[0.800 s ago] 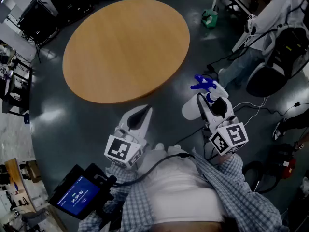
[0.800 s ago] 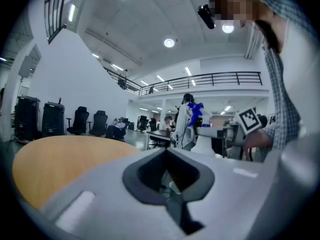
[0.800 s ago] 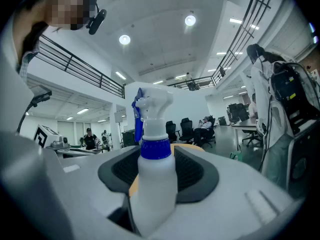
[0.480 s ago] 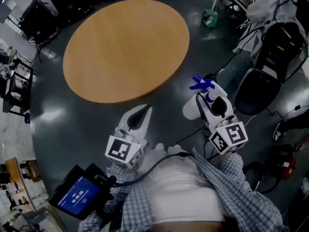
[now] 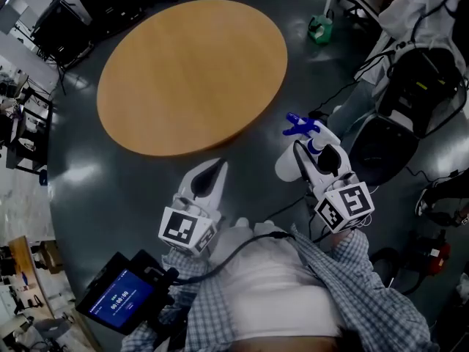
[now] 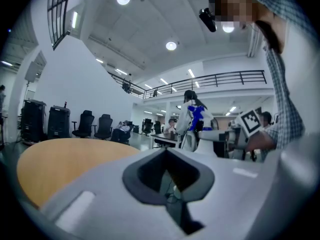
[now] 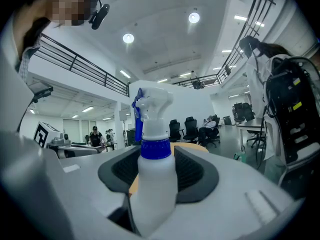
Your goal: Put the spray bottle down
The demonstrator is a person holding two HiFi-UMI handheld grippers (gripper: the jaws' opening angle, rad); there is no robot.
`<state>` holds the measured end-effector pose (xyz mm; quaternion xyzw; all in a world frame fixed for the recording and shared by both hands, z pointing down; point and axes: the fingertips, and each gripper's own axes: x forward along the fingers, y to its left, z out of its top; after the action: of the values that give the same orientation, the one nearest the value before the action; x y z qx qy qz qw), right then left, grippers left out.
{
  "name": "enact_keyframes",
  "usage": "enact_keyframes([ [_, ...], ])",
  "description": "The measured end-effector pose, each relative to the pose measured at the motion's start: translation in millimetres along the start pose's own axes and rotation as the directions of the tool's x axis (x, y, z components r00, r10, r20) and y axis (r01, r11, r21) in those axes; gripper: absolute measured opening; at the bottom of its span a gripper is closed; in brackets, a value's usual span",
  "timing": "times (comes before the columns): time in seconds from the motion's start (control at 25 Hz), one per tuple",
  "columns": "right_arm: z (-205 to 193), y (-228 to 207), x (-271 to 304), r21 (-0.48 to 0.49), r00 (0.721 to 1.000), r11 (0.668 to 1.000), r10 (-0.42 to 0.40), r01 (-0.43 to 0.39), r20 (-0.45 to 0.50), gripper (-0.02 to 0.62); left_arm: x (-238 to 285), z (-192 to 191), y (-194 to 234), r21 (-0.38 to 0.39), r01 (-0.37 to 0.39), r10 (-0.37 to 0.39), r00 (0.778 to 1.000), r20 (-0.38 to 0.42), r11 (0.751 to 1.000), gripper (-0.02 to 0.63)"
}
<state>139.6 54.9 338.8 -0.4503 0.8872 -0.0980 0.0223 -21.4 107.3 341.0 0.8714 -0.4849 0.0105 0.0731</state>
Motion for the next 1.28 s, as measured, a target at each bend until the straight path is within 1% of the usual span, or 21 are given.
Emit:
enact_keyframes([
  [0.28, 5, -9, -1, -0.018, 0.999, 0.999, 0.039, -0.039, 0.015, 0.198, 1, -4, -9, 0.028, -0.037, 0.037, 0.999, -0.001, 0.999, 0.0],
  [0.48, 11, -16, 12, -0.024, 0.998, 0.999, 0.047, -0.047, 0.029, 0.196, 6, 0, 0, 0.039, -0.065, 0.064, 0.998, 0.014, 0.997, 0.0],
  [0.72, 13, -26, 61, -0.029, 0.999, 0.999, 0.043, -0.042, 0.022, 0.196, 32, 4, 39, 0.067, -0.064, 0.064, 0.998, 0.003, 0.996, 0.0],
  [0.92, 18, -37, 106, -0.049, 0.999, 0.998, 0.036, -0.035, 0.019, 0.195, 56, 16, 78, 0.116, -0.052, 0.05, 0.999, 0.017, 0.992, 0.0],
  [1.0, 16, -40, 126, -0.06, 0.999, 0.998, 0.034, -0.033, 0.01, 0.187, 65, 16, 94, 0.107, -0.024, 0.022, 1.0, 0.016, 0.994, 0.0],
  [1.08, 14, -43, 150, -0.068, 1.0, 0.997, 0.027, -0.026, 0.005, 0.187, 75, 19, 113, 0.082, -0.008, 0.006, 1.0, 0.024, 0.997, 0.0],
  [1.16, 12, -46, 170, -0.07, 1.0, 0.997, 0.023, -0.023, 0.005, 0.187, 82, 24, 128, 0.067, -0.01, 0.008, 1.0, 0.03, 0.998, 0.0],
  [1.28, 10, -50, 185, -0.073, 0.999, 0.996, 0.043, -0.044, -0.006, 0.189, 87, 30, 131, 0.062, -0.013, 0.01, 0.999, 0.039, 0.998, 0.0],
])
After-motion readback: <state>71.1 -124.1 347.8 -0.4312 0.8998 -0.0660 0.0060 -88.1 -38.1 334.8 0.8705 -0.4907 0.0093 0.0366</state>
